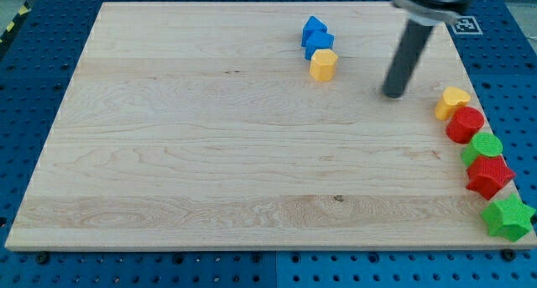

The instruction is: Move yellow hexagon to right center

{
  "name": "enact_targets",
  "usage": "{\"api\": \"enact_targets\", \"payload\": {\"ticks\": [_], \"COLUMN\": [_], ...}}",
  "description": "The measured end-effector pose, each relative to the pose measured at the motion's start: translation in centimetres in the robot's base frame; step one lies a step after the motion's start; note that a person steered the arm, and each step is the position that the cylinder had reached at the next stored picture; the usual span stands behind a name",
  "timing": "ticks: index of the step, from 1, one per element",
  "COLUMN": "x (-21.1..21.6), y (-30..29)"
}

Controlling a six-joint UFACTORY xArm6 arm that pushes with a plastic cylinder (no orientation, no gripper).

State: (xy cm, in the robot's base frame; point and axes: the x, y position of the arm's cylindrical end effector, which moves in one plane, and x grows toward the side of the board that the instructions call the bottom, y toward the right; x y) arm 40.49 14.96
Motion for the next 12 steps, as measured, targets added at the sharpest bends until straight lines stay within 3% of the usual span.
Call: {"api": "enact_targets", "payload": {"ticks": [1, 3, 5, 6, 8, 12], "x": [0.0, 0.0, -3.1, -6.0, -5.3, -2.4], "y": [-6.9, -8.7, -16.3, -13.7, -5.5, 4.0]}}
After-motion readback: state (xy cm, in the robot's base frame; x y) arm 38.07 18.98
